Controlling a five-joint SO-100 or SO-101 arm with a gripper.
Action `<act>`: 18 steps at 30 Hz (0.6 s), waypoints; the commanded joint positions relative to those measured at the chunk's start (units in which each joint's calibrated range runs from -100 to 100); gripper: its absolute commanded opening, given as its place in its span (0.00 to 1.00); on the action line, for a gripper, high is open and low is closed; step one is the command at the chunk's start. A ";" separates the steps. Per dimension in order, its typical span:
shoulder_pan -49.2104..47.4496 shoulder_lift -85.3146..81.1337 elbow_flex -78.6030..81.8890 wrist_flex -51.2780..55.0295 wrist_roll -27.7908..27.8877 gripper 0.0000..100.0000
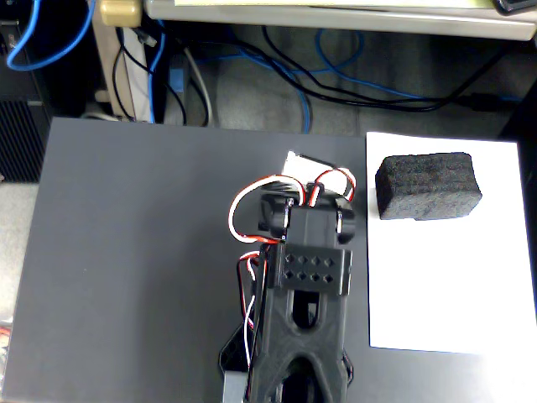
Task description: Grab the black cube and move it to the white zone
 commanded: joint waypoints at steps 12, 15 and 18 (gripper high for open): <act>-0.20 -0.73 0.00 2.25 0.40 0.06; -0.20 -0.81 0.00 2.50 5.69 0.06; -0.20 -0.73 0.00 2.59 6.01 0.06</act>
